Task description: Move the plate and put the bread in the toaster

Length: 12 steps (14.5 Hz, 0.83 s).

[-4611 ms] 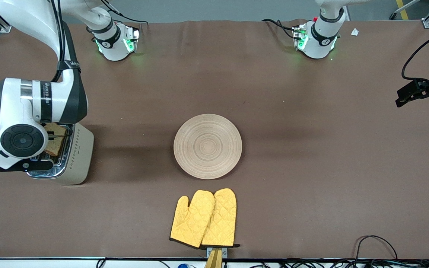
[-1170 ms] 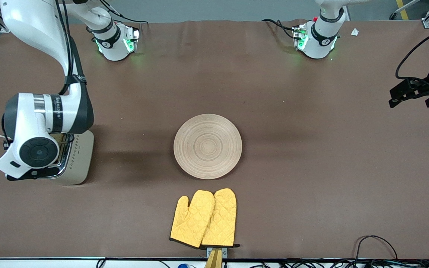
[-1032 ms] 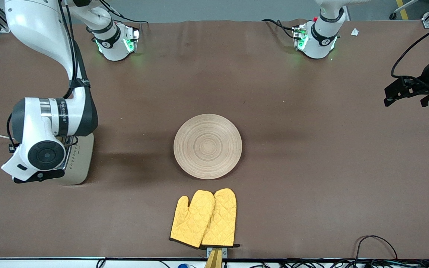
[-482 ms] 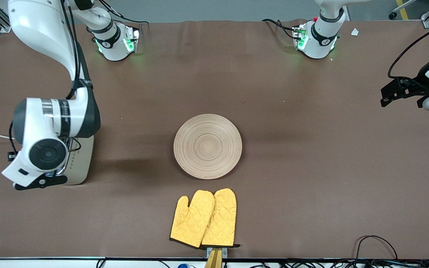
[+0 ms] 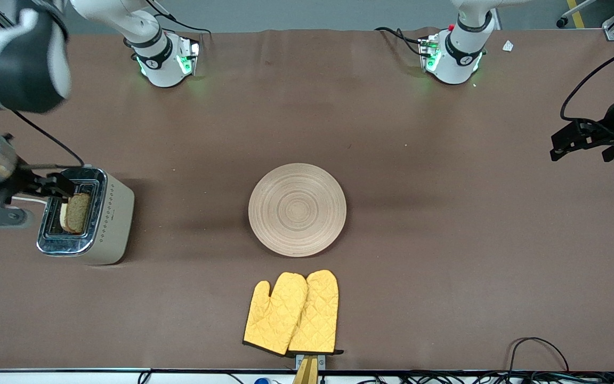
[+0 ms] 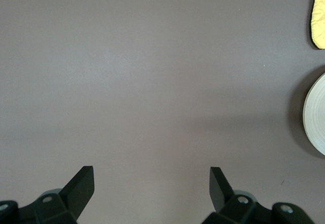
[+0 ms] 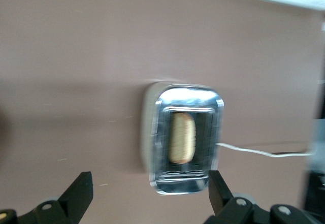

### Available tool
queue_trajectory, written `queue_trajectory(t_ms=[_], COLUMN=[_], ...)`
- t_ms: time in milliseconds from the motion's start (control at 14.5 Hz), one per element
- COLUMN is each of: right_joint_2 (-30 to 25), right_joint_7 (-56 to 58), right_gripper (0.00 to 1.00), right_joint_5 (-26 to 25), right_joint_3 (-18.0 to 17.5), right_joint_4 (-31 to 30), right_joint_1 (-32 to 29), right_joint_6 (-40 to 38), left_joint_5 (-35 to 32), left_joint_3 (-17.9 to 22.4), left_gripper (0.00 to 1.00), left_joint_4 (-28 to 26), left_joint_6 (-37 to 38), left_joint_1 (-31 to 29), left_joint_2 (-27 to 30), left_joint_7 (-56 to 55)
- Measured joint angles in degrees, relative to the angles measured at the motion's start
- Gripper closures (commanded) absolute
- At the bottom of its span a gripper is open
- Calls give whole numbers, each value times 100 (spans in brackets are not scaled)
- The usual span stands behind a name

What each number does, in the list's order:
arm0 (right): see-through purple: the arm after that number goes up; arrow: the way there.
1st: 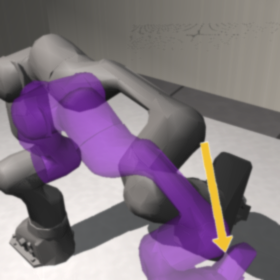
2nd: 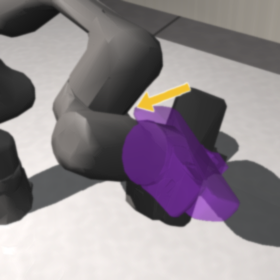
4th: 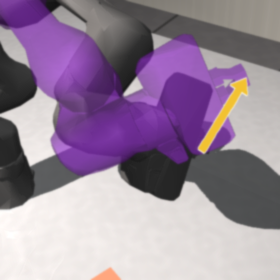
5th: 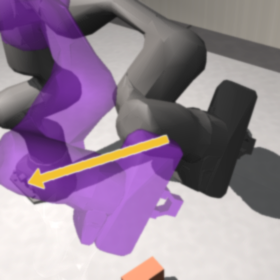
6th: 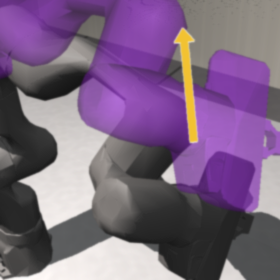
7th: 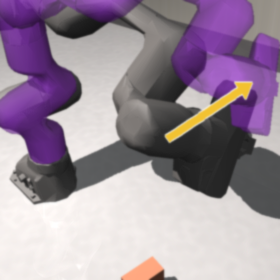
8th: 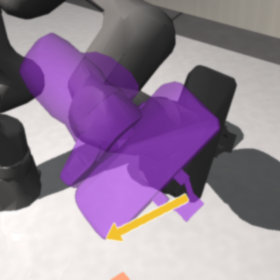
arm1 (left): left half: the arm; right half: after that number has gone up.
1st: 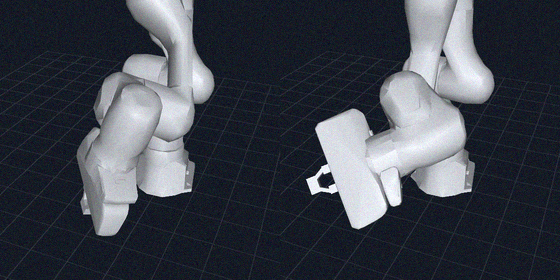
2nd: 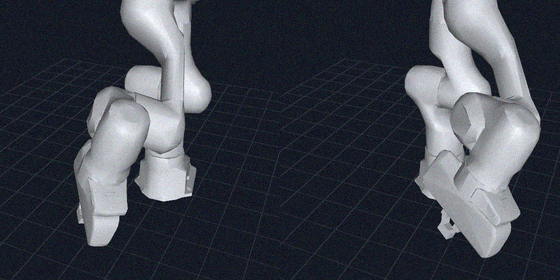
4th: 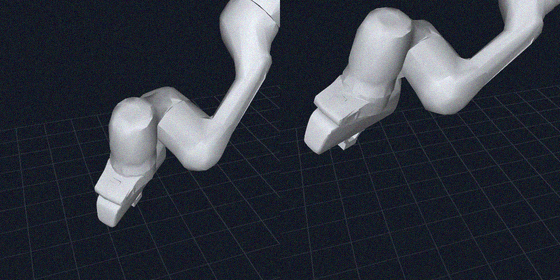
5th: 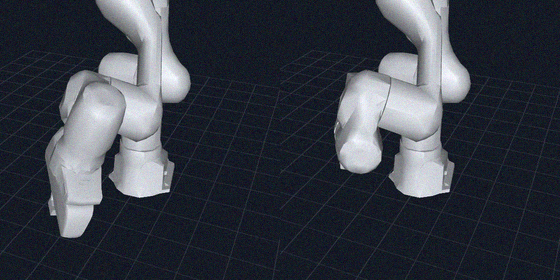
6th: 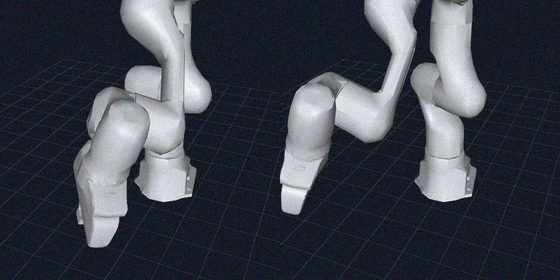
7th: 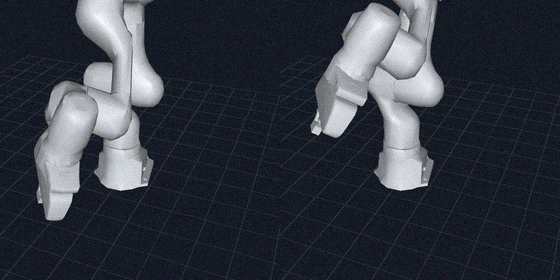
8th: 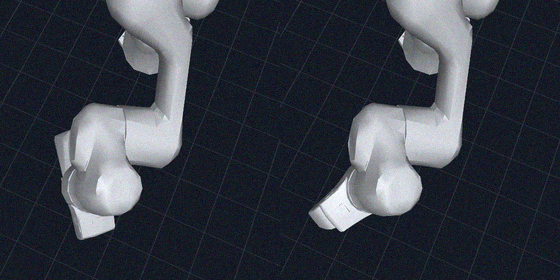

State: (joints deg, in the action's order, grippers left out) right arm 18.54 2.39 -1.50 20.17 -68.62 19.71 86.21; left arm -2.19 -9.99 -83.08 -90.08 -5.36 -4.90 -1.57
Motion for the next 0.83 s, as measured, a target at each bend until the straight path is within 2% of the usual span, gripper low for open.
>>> queue_trajectory(t_ms=[138,413,551,826], right_joint_2=[-372,-1298,-1471,-1544], right_joint_7=[209,824,949,1170], right_gripper=[0,0,0,0], right_joint_5=[374,394,389,339], right_joint_3=[16,35,35,23], right_joint_4=[-439,-1903,-2145,-2116], right_joint_1=[-369,-514,-517,-516], right_joint_6=[104,869,982,1042], left_joint_5=[0,0,0,0], left_joint_3=[15,16,12,15], left_gripper=[0,0,0,0], left_joint_4=[12,22,27,35], left_joint_6=[-52,-77,-77,-77], left_joint_1=[-7,5,10,1], left_joint_2=[-28,-48,-48,-48], left_joint_7=[0,0,0,0])
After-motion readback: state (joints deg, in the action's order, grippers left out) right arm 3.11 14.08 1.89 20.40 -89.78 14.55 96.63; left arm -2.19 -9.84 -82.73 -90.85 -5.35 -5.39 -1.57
